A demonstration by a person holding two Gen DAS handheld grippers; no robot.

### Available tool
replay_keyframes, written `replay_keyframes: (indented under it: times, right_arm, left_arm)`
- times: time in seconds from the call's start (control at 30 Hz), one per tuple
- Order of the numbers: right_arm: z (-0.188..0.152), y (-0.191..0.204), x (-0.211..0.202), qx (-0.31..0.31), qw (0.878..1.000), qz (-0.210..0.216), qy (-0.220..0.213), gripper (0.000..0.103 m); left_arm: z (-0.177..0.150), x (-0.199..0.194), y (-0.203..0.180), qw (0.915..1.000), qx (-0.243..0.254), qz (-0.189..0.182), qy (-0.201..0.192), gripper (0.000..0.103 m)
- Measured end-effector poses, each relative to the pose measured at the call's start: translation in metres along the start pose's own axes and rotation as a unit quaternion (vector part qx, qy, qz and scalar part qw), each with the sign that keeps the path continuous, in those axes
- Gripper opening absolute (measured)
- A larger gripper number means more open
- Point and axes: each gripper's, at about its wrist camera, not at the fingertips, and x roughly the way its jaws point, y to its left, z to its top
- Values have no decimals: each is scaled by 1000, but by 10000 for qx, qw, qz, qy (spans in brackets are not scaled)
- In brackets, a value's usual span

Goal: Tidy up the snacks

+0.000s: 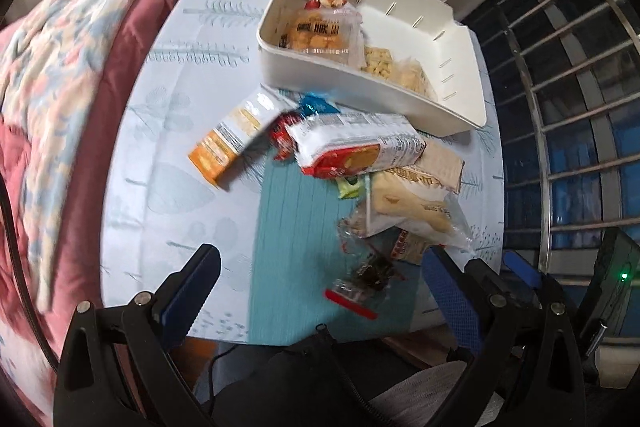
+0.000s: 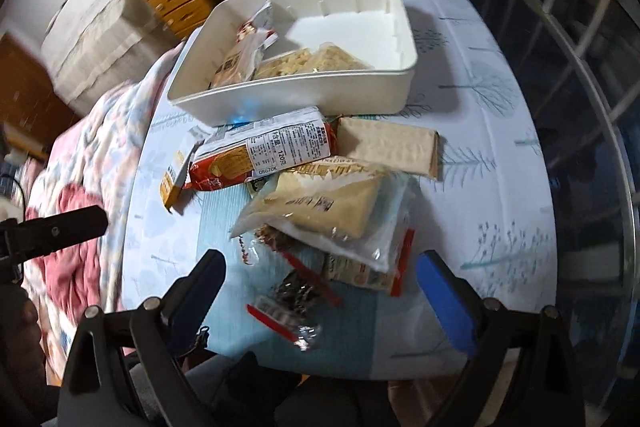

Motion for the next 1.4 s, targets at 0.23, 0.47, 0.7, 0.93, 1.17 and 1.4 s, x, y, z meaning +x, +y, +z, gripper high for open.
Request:
replay_keyframes:
  times: [0.23, 0.47, 0.7, 0.93, 1.17, 1.4]
  right_arm:
    - [7, -2, 14, -1296, 9914, 85, 189, 97]
    - [3, -9, 36, -2308, 9725, 209, 247, 97]
    - [-3, -8, 49, -3276, 9447, 113, -71, 94]
    - [-12, -1, 66, -4243, 9051, -183, -202, 79]
    - [-14, -6, 67, -4453, 8946, -104, -357, 66]
    - [-14, -7, 66, -4488, 8928, 209, -315, 41]
  left_arm:
    - [-14, 36, -12, 9969, -735, -36, 294, 100]
    - [-42, 73, -19, 9901, -1162, 85, 786, 100]
    - [-65, 99, -25, 9844, -1274, 294, 1181, 100]
    - [-70, 129, -38, 9838, -973, 534, 1406, 97]
    - [-69, 158, -57, 9855, -445, 847, 1398, 96]
    - [-66, 181, -85, 9852, 197, 1131, 1270, 94]
